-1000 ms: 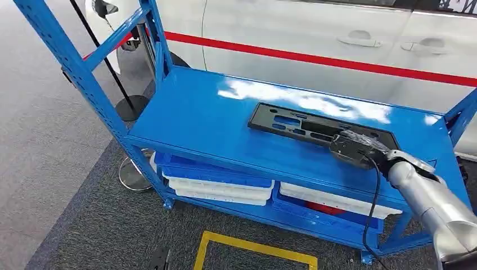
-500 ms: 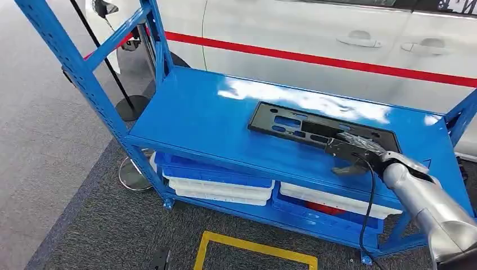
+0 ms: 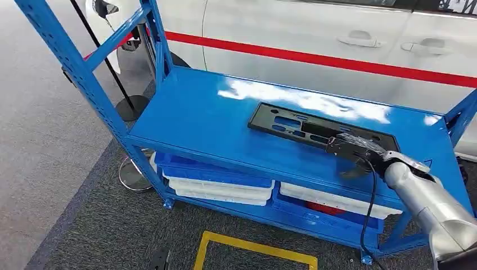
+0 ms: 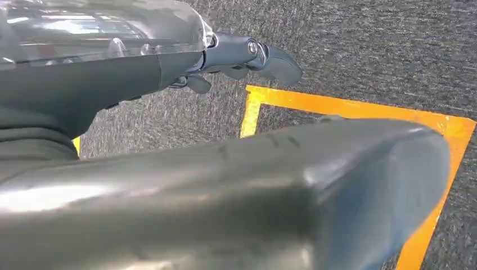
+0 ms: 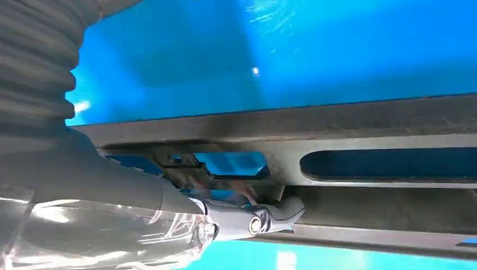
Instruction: Take the parts from the cabinet and place them on the table.
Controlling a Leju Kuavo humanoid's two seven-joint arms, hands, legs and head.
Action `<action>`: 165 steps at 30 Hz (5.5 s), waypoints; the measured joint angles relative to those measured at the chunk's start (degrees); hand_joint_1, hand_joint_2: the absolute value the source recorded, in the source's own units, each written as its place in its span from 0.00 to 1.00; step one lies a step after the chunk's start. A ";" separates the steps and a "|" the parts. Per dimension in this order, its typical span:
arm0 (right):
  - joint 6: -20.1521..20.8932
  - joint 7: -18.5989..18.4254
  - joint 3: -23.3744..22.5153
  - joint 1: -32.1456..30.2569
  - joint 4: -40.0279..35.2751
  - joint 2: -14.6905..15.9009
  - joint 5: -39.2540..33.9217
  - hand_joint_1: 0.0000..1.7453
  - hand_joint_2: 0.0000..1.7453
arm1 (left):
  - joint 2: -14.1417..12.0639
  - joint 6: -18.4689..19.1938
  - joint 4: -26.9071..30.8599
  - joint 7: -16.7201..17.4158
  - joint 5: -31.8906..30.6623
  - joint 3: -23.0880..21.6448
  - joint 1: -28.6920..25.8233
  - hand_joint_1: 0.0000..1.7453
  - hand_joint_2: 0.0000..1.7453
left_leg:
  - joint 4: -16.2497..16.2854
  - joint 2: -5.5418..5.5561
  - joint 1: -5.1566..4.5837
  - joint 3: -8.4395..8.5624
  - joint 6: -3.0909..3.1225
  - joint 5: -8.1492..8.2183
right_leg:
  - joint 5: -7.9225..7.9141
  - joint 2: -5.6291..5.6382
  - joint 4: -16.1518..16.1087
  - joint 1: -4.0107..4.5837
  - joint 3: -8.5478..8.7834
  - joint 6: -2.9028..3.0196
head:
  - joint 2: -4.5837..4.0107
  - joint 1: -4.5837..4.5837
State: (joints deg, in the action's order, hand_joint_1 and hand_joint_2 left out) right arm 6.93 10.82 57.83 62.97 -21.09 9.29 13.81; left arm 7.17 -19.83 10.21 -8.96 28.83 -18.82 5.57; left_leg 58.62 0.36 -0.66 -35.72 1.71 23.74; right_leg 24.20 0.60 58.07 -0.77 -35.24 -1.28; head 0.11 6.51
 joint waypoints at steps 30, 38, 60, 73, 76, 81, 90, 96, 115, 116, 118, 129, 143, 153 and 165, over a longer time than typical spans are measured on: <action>-0.15 -0.31 0.39 1.92 0.13 0.66 0.24 0.00 1.00 | 0.00 0.68 0.00 -2.06 1.12 0.11 0.51 0.00 1.00 | 0.00 0.00 0.00 -0.01 0.00 0.00 | 0.00 0.01 0.00 0.00 0.00 0.00 | -0.02 0.00; -0.37 -0.31 0.70 1.91 0.13 0.66 0.57 0.00 1.00 | -0.02 0.81 0.00 -2.47 1.33 0.20 0.92 0.00 1.00 | 0.00 0.00 0.00 -0.01 0.00 0.00 | 0.00 0.01 0.00 0.00 0.00 0.00 | 0.00 0.00; -3.26 0.72 1.38 1.94 0.11 0.42 0.85 1.00 1.00 | -0.02 1.03 0.00 -2.34 2.34 1.42 0.91 0.00 1.00 | 0.00 0.01 0.00 -0.01 0.00 0.00 | 0.00 -0.02 0.00 0.00 0.01 0.00 | -0.02 0.00; -3.41 1.00 1.40 1.92 0.13 0.44 0.85 1.00 1.00 | -0.02 1.60 0.00 -3.39 2.49 1.53 0.97 0.00 1.00 | 0.00 0.01 0.00 0.00 0.00 0.00 | 0.00 -0.02 0.00 0.00 0.00 0.00 | -0.02 0.00; -3.43 1.03 1.40 1.90 0.13 0.44 0.85 1.00 1.00 | -0.02 2.76 0.00 -4.37 3.13 1.57 1.06 0.00 1.00 | 0.00 0.01 0.00 0.00 0.00 0.00 | 0.00 -0.02 0.00 0.00 0.00 0.00 | -0.02 0.00; -3.50 1.07 1.40 1.90 0.13 0.44 0.85 1.00 1.00 | -0.02 3.06 0.00 -5.29 3.26 1.71 1.45 0.00 1.00 | 0.00 0.01 0.00 -0.01 0.00 0.00 | 0.00 -0.02 0.00 0.00 0.01 0.00 | -0.02 0.00; -5.62 1.86 1.36 2.28 -0.02 0.42 0.81 1.00 1.00 | -0.02 2.23 0.00 -4.72 3.08 2.01 1.57 0.00 1.00 | 0.00 0.01 0.00 -0.02 0.00 0.00 | -0.01 -0.02 0.00 0.00 0.01 -0.01 | 0.00 0.00; -4.41 1.70 1.20 4.87 -0.33 0.44 0.63 1.00 1.00 | -0.02 1.77 0.00 -4.39 3.10 2.01 1.56 0.00 1.00 | 0.01 0.00 -0.01 -0.02 0.01 -0.01 | -0.03 -0.01 0.01 -0.01 -0.01 -0.04 | 0.00 0.00; -2.40 1.73 0.59 10.62 -0.66 -1.27 1.11 1.00 1.00 | -0.15 -2.67 0.02 -13.11 2.08 2.95 2.84 0.00 0.00 | 0.01 0.00 0.00 -0.02 0.02 -0.02 | -0.03 -0.01 0.00 -0.01 0.01 -0.04 | -0.02 0.00; -2.51 1.73 0.59 10.62 -0.63 -1.38 1.14 1.00 1.00 | -0.15 -2.73 0.02 -13.11 2.12 2.95 2.85 0.00 0.00 | 0.01 0.00 0.00 -0.02 0.02 -0.02 | -0.03 -0.01 0.00 -0.01 0.01 -0.04 | -0.02 0.00; -2.71 1.73 0.59 10.61 -0.59 -1.53 1.18 1.00 1.00 | -0.17 -2.82 0.00 -12.79 2.14 2.95 2.85 0.00 0.00 | 0.01 0.01 -0.01 -0.03 0.02 -0.02 | -0.03 -0.02 0.00 -0.01 0.00 -0.04 | 0.00 0.00; -2.58 1.99 0.63 10.38 -0.17 -1.64 1.33 0.95 1.00 | -0.17 -3.41 0.00 -11.17 2.05 2.95 2.68 0.00 0.00 | 0.01 0.01 -0.01 -0.03 0.02 -0.01 | -0.03 -0.02 0.00 -0.01 0.00 -0.04 | 0.00 0.00; -1.57 2.19 0.96 9.59 0.26 -2.43 1.53 0.96 1.00 | -0.24 -4.02 0.00 -10.25 2.03 2.95 2.06 0.00 0.00 | 0.01 0.01 0.00 -0.03 0.02 -0.01 | -0.02 -0.02 0.00 -0.01 0.00 -0.04 | 0.00 0.00; -1.88 2.56 1.44 8.12 0.66 -2.43 1.84 0.00 1.00 | -0.24 -4.04 0.00 -10.05 1.92 2.95 1.89 0.00 0.00 | 0.01 0.01 -0.01 -0.03 0.02 -0.01 | -0.03 -0.02 0.00 -0.01 0.00 -0.04 | 0.00 0.00; -0.90 2.14 1.66 7.12 0.90 -2.03 0.37 0.00 0.00 | -0.24 -4.24 0.00 -9.49 0.85 2.84 1.90 0.00 0.00 | 0.01 0.00 0.00 -0.02 0.02 -0.01 | -0.03 -0.01 0.00 -0.01 -0.01 -0.04 | -0.02 0.00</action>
State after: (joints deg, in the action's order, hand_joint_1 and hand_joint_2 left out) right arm 6.03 12.96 59.49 70.09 -20.20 7.26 14.18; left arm 6.93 -24.06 10.21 -18.45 29.68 -15.98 7.47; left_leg 58.63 0.36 -0.66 -35.74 1.73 23.72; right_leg 24.18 0.59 58.06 -0.78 -35.26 -1.33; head 0.09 6.51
